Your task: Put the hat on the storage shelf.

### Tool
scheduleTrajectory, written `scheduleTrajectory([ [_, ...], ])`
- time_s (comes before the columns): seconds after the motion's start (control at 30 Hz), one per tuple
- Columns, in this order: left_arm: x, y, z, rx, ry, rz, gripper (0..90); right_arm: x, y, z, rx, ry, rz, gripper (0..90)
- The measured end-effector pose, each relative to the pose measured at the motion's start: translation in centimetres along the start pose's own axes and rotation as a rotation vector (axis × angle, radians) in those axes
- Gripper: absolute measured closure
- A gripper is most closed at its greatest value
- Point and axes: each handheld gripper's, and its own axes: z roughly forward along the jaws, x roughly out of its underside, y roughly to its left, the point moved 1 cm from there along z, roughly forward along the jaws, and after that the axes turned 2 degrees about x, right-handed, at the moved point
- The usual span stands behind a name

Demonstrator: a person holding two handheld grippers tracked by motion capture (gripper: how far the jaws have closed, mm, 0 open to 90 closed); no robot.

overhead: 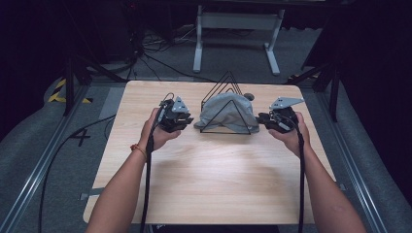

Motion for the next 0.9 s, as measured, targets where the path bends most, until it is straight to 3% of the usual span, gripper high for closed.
scheduleTrajectory([
  [0.23,1.3,-0.2,-1.6,0.012,0.004,0.004,71.6,0.6,0.4,-1.0,-0.003,0.002,-0.005,72.0],
  [0.43,3.2,-0.9,-2.6,0.02,0.027,0.011,66.7,1.5,1.0,-1.7,-0.001,0.014,-0.01,60.4],
  [0.63,4.5,-1.6,-3.3,0.013,0.039,0.021,62.6,2.4,1.6,-2.3,0.013,0.036,-0.032,54.9],
  [0.9,6.9,-2.7,-4.1,-0.006,0.09,0.034,49.5,4.8,2.0,-3.3,0.031,0.062,-0.034,50.0],
])
